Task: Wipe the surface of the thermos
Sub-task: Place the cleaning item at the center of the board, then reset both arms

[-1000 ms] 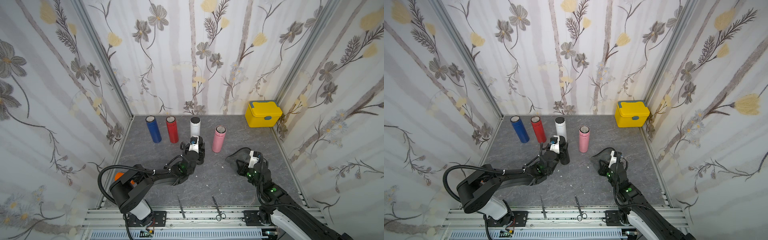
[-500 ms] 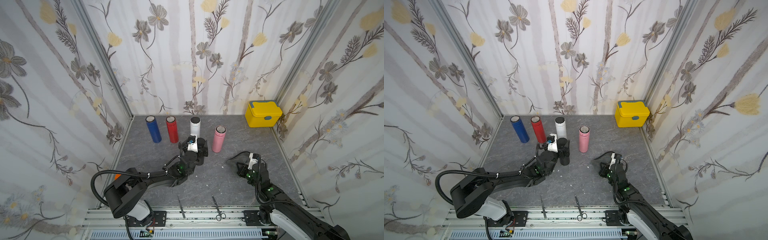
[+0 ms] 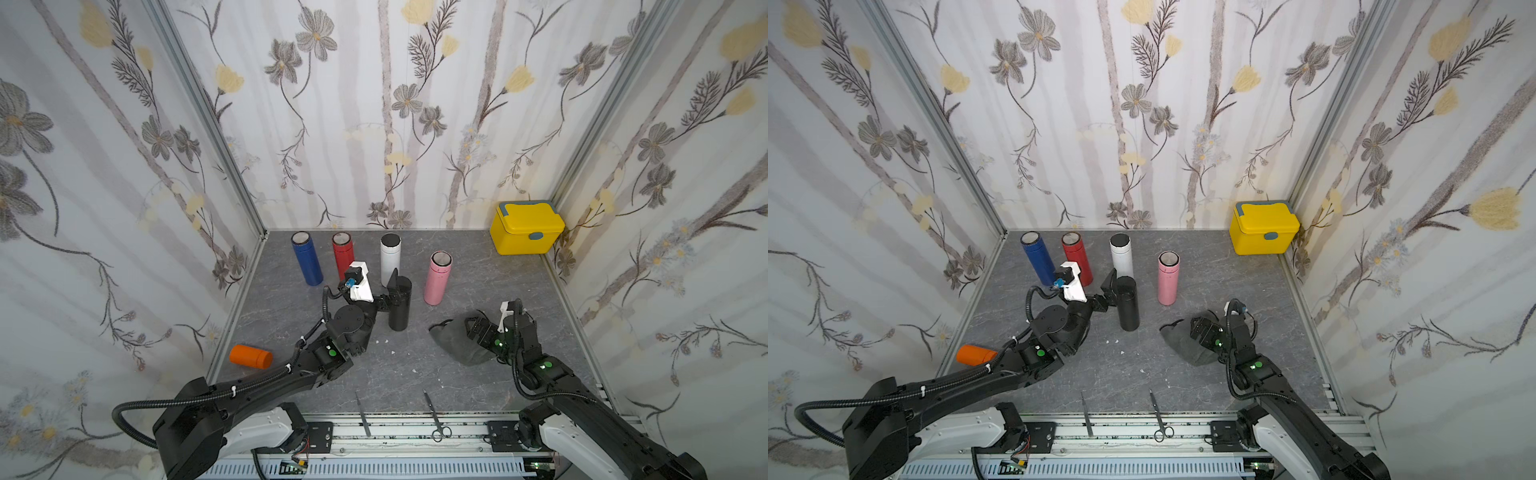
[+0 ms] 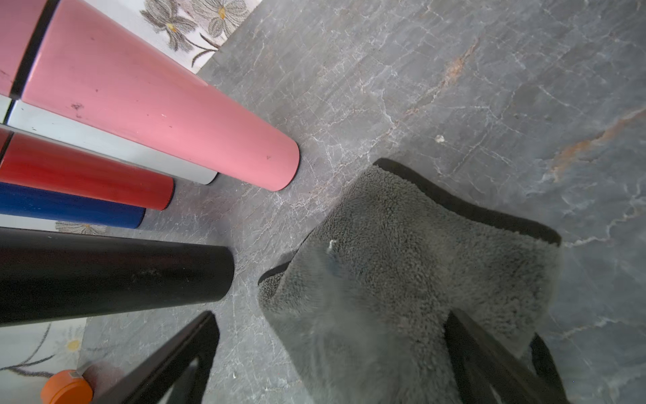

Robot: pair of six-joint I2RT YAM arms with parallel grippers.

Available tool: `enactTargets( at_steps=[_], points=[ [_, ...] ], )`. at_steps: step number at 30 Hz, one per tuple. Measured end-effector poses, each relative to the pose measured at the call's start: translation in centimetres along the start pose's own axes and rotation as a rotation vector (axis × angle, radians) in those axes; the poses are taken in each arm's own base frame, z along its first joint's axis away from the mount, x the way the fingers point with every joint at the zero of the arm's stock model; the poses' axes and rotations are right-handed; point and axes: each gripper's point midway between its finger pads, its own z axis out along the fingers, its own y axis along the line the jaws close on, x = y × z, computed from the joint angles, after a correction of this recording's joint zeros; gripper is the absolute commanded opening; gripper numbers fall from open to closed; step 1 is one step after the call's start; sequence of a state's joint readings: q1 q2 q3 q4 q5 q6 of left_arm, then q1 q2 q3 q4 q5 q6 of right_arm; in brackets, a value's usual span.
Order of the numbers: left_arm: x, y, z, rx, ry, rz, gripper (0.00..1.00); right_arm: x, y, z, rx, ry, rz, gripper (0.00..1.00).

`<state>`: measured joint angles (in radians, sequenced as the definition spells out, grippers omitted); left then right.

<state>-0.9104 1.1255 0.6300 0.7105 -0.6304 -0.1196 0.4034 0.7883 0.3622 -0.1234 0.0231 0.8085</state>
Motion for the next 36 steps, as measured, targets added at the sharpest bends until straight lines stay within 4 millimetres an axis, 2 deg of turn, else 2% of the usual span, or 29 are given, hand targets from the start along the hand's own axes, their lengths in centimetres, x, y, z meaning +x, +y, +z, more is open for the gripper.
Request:
enactTargets(
  at_steps=[5,7,10,12,16,18,21,23,25,27,30,33,36],
  points=[
    [-0.7,1.4,-1.4,-0.023,-0.007,-0.016,1.0,0.7,-0.1,-1.5,0.024,0.055,0.031,1.0],
    [-0.3,2.2,-2.0,-0.038,0.002,-0.012,1.0,-0.2,0.8,-2.9,-0.007,0.029,0.048,1.0],
    [0.2,3.4,-2.3,-0.066,0.018,-0.013,1.0,-2.5,3.2,-5.1,-0.049,-0.006,0.062,1.0],
    [0.3,4.2,-2.2,-0.087,0.025,-0.013,1.0,-3.4,4.1,-5.4,-0.023,0.018,0.055,1.0],
    [1.0,6.1,-2.5,-0.136,0.038,-0.024,1.0,-2.4,2.5,-5.0,0.088,0.094,0.008,1.0],
    [0.9,8.1,-2.6,-0.194,0.029,-0.041,1.0,-3.5,2.6,-5.5,0.079,0.034,-0.027,1.0],
    [0.7,12.2,-2.6,-0.315,0.011,-0.052,1.0,-6.0,2.4,-5.2,0.08,-0.085,-0.08,1.0],
    [1.3,14.7,-3.4,-0.371,0.001,-0.03,1.0,-7.7,1.9,-4.1,0.112,-0.135,-0.107,1.0],
    [2.2,16.4,-4.2,-0.396,0.011,0.016,1.0,-9.1,1.4,-2.8,0.142,-0.16,-0.121,1.0],
    [2.3,19.0,-5.1,-0.466,0.005,0.056,1.0,-10.5,1.2,-1.6,0.158,-0.181,-0.129,1.0],
    [2.9,23.0,-6.3,-0.582,0.008,0.106,1.0,-11.7,1.8,-0.1,0.14,-0.203,-0.149,1.0],
    [5.6,26.5,-7.9,-0.666,0.065,0.156,1.0,-12.1,2.3,0.6,0.1,-0.236,-0.172,1.0],
    [7.4,29.0,-9.1,-0.698,0.073,0.151,1.0,-12.0,2.2,1.0,0.068,-0.284,-0.204,1.0]
  ],
)
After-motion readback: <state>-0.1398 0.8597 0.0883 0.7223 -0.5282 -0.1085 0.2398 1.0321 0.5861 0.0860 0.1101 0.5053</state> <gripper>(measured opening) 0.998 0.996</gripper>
